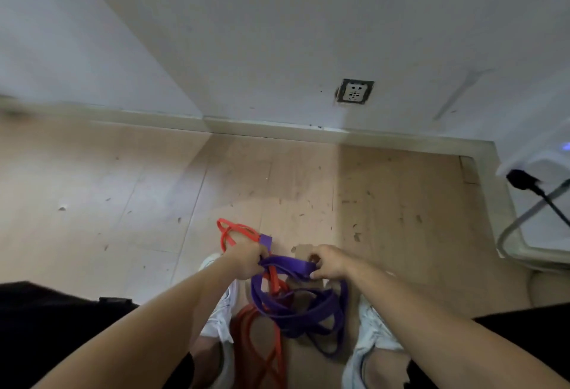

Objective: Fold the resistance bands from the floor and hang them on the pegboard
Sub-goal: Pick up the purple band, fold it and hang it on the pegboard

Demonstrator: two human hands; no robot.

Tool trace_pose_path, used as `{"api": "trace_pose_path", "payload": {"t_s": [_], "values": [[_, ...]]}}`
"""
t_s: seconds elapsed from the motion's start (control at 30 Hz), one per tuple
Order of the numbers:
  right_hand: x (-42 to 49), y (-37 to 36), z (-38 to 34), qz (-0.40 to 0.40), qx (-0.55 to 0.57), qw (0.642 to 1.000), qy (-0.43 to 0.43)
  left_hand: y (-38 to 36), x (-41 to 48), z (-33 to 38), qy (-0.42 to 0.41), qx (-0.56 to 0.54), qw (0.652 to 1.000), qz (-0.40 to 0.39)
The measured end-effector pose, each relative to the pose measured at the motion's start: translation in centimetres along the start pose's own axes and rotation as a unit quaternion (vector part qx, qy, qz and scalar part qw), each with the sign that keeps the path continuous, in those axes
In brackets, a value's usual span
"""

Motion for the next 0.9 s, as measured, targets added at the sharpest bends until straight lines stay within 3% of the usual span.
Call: {"api": "trace_pose_path", "payload": {"t_s": [0.17, 0.3, 0.6, 0.9], "values": [[-0.9, -0.5, 1.0, -0.022, -0.019, 0.999, -0.03, 0.7, 0.1, -0.2, 0.027, -0.053, 0.998, 0.016], [-1.6, -2.4, 3.4, -0.019, 0.021, 0.999, -0.043, 3.0, -0.2, 0.3, 0.031, -0.149, 0.985, 0.079], [-2.2, 3.3, 2.3, 0.153, 0.115, 0.981, -0.036, 11.7, -2.4, -0.5, 0.035, -0.351, 0.897, 0.266], [-2.9, 6.3, -1.3, 0.237, 0.221, 0.946, 0.021, 23.3, -8.8, 0.8, -0.082, -0.412, 0.837, 0.351]]}}
Point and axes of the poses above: each hand's wrist, its own x-axis towards the middle knuckle, its own y-axis out of the back of the hand, z = x × y, the point moved 3 cm from there along x, towards the middle knuckle, and after that the axes turned 11 degrees about y, right-handed, at the moved point
